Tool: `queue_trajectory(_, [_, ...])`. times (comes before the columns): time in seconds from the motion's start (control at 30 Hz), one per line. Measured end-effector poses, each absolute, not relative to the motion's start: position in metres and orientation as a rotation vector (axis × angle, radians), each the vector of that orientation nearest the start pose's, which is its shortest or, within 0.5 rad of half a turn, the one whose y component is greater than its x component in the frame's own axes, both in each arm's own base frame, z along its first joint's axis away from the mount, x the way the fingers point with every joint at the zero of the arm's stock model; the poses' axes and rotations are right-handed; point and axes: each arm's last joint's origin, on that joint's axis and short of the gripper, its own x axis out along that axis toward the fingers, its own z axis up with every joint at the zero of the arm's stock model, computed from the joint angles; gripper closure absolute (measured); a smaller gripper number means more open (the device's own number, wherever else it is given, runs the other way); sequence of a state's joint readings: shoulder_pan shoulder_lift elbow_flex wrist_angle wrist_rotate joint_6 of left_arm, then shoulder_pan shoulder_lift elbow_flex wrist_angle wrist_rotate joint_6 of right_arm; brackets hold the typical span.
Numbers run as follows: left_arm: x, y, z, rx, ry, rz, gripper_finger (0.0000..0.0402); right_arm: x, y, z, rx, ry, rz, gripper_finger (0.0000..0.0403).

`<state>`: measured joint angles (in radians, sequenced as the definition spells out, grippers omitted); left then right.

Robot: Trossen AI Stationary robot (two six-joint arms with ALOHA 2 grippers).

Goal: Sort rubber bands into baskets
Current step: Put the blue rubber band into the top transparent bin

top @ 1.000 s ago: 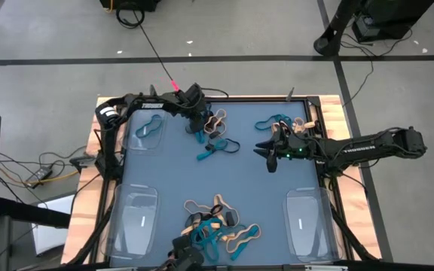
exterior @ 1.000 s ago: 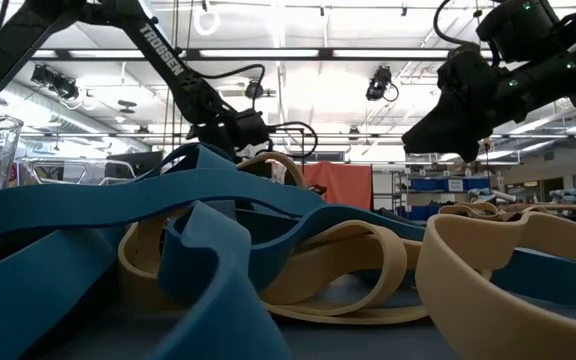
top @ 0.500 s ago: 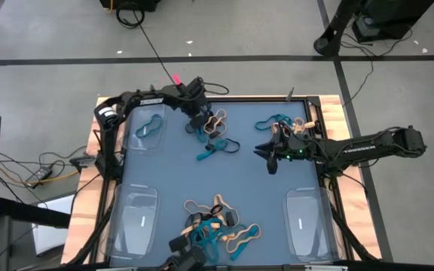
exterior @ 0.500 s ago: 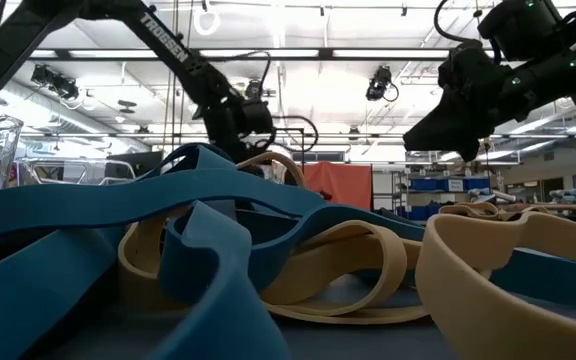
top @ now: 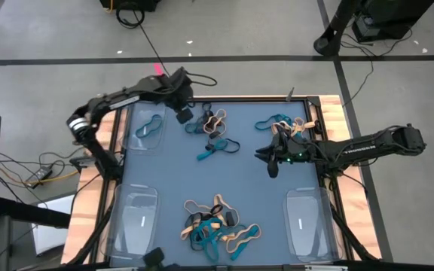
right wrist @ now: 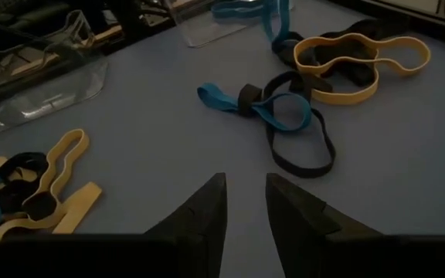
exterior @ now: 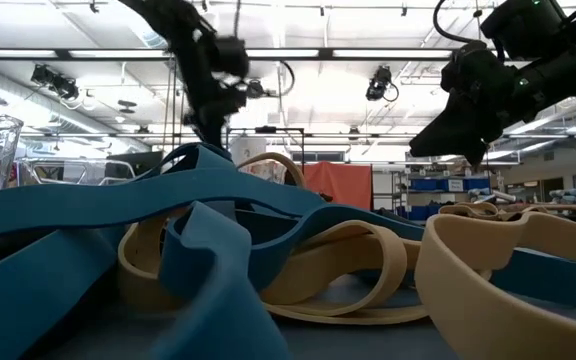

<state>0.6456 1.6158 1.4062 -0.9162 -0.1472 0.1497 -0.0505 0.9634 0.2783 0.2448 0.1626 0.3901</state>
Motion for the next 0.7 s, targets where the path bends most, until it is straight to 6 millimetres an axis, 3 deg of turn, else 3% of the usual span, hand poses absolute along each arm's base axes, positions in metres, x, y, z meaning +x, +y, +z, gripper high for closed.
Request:
queue_trajectory(0.2, [0.219, 0.172, 0.324, -0.177, 1.135, 0.711, 0.0392, 0.184, -0.014, 0.171, 0.340, 0.397, -0.290, 0.0298])
queue_trajectory(0.33, [0.197, 0.157, 0.334, -0.174, 1.099, 0.779, 0.0392, 0.184, -0.014, 0.171, 0.340, 0.396, -0.289, 0.0298])
queue_trajectory(0.5, [0.176, 0.145, 0.327, -0.163, 1.096, 0.863, 0.0392, 0.184, -0.014, 0.171, 0.342, 0.390, -0.289, 0.0298])
queue_trajectory(0.7, [0.162, 0.137, 0.300, -0.174, 1.166, 0.915, 0.0392, 0.184, -0.014, 0.172, 0.343, 0.382, -0.287, 0.0298])
